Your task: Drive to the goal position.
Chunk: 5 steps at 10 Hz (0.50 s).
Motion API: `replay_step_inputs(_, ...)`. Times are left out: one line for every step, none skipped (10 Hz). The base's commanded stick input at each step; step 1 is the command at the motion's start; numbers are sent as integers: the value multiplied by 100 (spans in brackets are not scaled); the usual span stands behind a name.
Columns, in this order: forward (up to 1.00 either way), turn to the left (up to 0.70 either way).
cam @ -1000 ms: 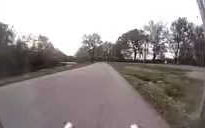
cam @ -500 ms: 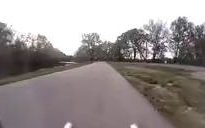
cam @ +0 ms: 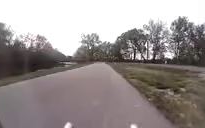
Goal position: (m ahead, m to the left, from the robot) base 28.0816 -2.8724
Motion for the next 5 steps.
replay_step_inputs(100, 0)
replay_step_inputs(100, 0)
replay_step_inputs(100, 0)
replay_step_inputs(100, 0)
replay_step_inputs(100, 0)
